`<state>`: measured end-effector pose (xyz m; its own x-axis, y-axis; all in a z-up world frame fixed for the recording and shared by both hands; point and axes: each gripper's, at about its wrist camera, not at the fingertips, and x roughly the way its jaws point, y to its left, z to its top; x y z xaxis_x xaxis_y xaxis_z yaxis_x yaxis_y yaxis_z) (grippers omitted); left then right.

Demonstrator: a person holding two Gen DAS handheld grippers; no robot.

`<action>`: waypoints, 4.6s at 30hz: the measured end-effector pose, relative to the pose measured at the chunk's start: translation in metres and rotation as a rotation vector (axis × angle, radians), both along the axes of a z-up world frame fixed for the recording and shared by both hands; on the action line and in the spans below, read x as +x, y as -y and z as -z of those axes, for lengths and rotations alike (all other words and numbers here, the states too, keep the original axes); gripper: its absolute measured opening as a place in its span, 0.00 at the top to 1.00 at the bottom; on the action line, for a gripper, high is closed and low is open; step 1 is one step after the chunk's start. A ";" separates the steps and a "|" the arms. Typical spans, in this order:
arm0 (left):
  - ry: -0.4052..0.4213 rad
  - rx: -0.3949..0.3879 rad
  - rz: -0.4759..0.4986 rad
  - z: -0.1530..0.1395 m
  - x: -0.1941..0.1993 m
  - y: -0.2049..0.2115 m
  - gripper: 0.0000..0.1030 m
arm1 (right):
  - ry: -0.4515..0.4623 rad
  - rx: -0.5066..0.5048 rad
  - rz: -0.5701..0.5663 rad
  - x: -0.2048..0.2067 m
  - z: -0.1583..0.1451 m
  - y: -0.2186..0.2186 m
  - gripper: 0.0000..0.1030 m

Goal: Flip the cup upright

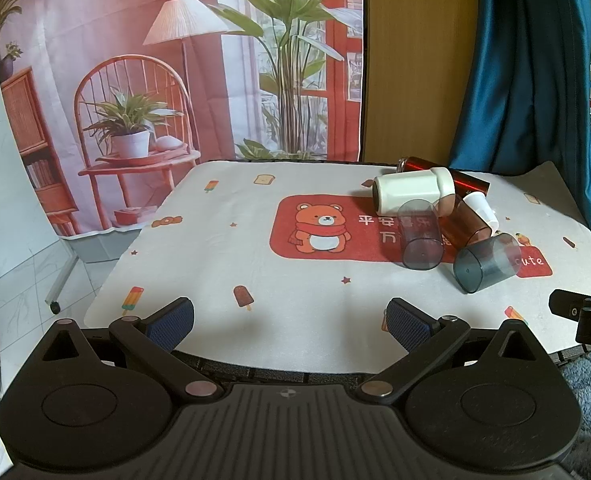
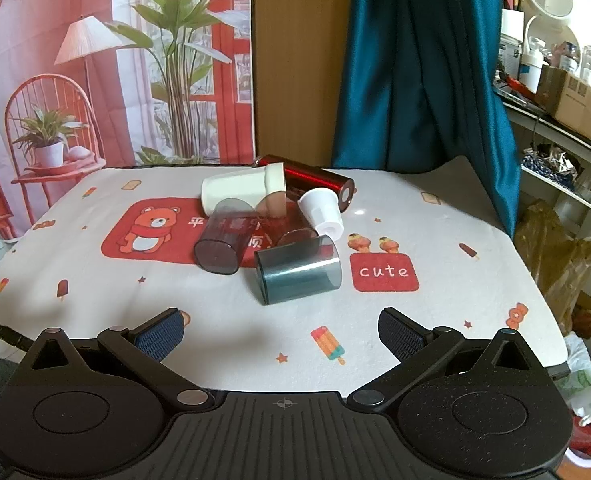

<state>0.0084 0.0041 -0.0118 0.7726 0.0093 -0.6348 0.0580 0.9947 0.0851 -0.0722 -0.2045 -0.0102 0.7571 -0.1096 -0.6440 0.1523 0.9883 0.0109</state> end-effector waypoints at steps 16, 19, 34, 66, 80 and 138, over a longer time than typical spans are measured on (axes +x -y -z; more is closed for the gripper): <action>0.001 0.000 -0.001 0.001 0.000 0.000 0.00 | 0.002 -0.002 0.000 0.000 0.001 0.000 0.00; 0.000 0.000 -0.001 0.000 0.000 0.000 0.00 | 0.001 -0.001 0.000 0.000 0.001 0.000 0.00; 0.000 -0.001 0.000 0.000 0.000 0.000 0.00 | 0.001 -0.001 0.000 0.000 0.001 0.000 0.00; -0.040 0.001 -0.003 0.008 0.007 -0.002 0.00 | -0.036 0.010 -0.005 0.010 0.011 0.001 0.00; -0.070 -0.023 -0.024 0.016 0.049 -0.017 0.00 | -0.080 0.033 -0.072 0.042 0.034 -0.002 0.00; -0.257 -0.231 -0.451 0.067 0.110 -0.146 0.00 | -0.148 0.157 -0.649 0.221 0.090 -0.208 0.39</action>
<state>0.1188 0.1500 -0.0792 0.5451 0.1407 -0.8265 -0.3866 0.9169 -0.0988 0.1486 0.0033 -0.1000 0.5404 0.4402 -0.7171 -0.4595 0.8683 0.1867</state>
